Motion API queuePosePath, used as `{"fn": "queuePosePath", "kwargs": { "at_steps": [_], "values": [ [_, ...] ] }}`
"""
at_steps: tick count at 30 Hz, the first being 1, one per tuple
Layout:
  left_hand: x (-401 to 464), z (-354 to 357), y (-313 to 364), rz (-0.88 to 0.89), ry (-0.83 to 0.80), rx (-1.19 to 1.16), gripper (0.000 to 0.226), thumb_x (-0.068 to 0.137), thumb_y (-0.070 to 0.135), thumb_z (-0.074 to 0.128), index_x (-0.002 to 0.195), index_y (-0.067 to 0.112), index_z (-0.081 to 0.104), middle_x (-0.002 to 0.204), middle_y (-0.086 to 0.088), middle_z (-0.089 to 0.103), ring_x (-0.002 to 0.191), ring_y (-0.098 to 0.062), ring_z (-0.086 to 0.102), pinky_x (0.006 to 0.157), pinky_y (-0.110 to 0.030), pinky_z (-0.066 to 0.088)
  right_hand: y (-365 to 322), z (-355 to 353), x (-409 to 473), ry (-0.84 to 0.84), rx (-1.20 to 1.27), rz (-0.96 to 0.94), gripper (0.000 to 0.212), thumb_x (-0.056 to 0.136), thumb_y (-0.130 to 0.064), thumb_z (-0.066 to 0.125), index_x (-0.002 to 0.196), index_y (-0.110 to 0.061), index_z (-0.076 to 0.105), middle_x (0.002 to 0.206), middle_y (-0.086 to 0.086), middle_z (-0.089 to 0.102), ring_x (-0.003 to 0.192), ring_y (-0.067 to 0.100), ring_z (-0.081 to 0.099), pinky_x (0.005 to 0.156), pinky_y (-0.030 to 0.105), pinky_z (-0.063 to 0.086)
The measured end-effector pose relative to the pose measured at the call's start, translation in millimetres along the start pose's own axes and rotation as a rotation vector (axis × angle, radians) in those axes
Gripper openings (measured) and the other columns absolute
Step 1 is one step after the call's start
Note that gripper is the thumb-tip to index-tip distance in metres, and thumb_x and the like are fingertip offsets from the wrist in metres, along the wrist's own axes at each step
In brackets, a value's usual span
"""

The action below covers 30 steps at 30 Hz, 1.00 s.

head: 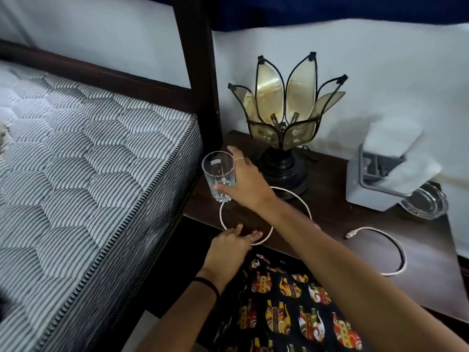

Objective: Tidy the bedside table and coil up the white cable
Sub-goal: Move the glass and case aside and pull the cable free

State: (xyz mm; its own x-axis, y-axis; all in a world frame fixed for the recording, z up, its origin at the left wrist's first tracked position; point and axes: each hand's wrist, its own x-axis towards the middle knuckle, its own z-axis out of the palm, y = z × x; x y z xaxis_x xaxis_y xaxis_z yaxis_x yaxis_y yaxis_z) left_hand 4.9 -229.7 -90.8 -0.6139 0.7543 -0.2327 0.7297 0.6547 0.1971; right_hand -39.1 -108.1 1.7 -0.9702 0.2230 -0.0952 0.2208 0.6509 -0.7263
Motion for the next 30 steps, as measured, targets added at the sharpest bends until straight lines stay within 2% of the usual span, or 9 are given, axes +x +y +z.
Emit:
{"fn": "queuePosePath", "kwargs": {
  "at_steps": [4,11,13,16,17,19,21,26,30],
  "values": [
    [1.8,-2.0,-2.4,0.023,-0.028,0.015,0.049,0.095,0.032,0.046,0.140,0.044,0.029,0.147,-0.015,0.038,0.125,-0.028,0.047,0.097,-0.036,0.044,4.4,17.8,25.0,0.011,0.059,0.103,0.109,0.064,-0.041,0.084,0.148,-0.020,0.018,0.140,0.012,0.048,0.129,0.030,0.046,0.103,0.043,0.043],
    [7.1,-14.5,-3.8,0.103,-0.134,0.106,0.049,0.096,0.040,0.042,0.143,0.035,0.029,0.143,-0.021,0.039,0.126,-0.031,0.046,0.091,-0.041,0.047,10.7,25.2,25.4,0.129,0.082,0.047,0.083,0.060,-0.044,0.083,0.127,-0.025,0.038,0.120,0.002,0.061,0.111,0.025,0.060,0.091,0.044,0.050],
    [8.6,-14.2,-1.2,0.083,-0.151,0.082,0.049,0.095,0.049,0.040,0.141,0.035,0.033,0.141,-0.020,0.042,0.123,-0.032,0.048,0.091,-0.040,0.046,11.3,23.5,13.1,0.160,0.165,0.008,0.082,0.062,-0.037,0.085,0.129,-0.023,0.039,0.117,0.001,0.061,0.109,0.020,0.060,0.092,0.033,0.050],
    [8.9,-13.8,0.1,0.066,-0.073,0.068,0.047,0.091,0.059,0.035,0.129,0.035,0.048,0.123,-0.011,0.058,0.106,-0.027,0.059,0.080,-0.035,0.049,14.9,18.5,-21.4,0.227,0.407,-0.012,0.079,0.062,-0.030,0.086,0.127,-0.024,0.041,0.107,-0.015,0.059,0.097,-0.004,0.059,0.078,0.001,0.042],
    [9.0,-15.1,0.9,0.073,-0.046,0.072,0.047,0.091,0.061,0.035,0.126,0.035,0.051,0.117,-0.009,0.061,0.100,-0.027,0.062,0.077,-0.034,0.049,18.0,14.3,-35.4,0.250,0.462,-0.002,0.078,0.061,-0.032,0.086,0.126,-0.027,0.043,0.106,-0.021,0.057,0.096,-0.011,0.057,0.079,0.000,0.041],
    [9.3,-18.2,2.7,0.095,-0.022,0.097,0.047,0.091,0.061,0.035,0.129,0.038,0.050,0.115,-0.007,0.064,0.100,-0.025,0.063,0.078,-0.033,0.049,28.4,0.8,-63.4,0.301,0.537,0.020,0.075,0.057,-0.035,0.088,0.119,-0.036,0.046,0.111,-0.024,0.057,0.104,-0.010,0.057,0.087,0.012,0.048],
    [10.0,-21.6,4.4,0.085,-0.026,0.114,0.047,0.090,0.060,0.037,0.132,0.041,0.047,0.119,-0.007,0.064,0.105,-0.024,0.061,0.083,-0.032,0.048,41.5,-19.9,-89.9,0.354,0.576,0.048,0.074,0.053,-0.038,0.089,0.112,-0.046,0.045,0.116,-0.012,0.061,0.110,0.001,0.059,0.091,0.027,0.053],
    [8.8,-27.2,26.5,0.005,-0.048,0.155,0.052,0.084,0.062,0.047,0.128,0.034,0.052,0.112,-0.007,0.064,0.103,-0.027,0.062,0.080,-0.034,0.050,81.1,-83.0,-157.1,0.548,0.532,0.123,0.079,0.047,-0.041,0.091,0.114,-0.036,0.050,0.105,-0.005,0.067,0.101,0.006,0.066,0.081,0.022,0.054],
    [11.7,-29.0,52.8,0.002,-0.057,0.247,0.043,0.082,0.054,0.059,0.107,0.020,0.061,0.107,-0.004,0.064,0.101,-0.025,0.062,0.077,-0.035,0.049,112.0,-126.9,-206.5,0.690,0.452,0.209,0.081,0.044,-0.047,0.091,0.114,-0.038,0.052,0.101,-0.005,0.069,0.098,0.003,0.066,0.080,0.023,0.055]
  ]
}}
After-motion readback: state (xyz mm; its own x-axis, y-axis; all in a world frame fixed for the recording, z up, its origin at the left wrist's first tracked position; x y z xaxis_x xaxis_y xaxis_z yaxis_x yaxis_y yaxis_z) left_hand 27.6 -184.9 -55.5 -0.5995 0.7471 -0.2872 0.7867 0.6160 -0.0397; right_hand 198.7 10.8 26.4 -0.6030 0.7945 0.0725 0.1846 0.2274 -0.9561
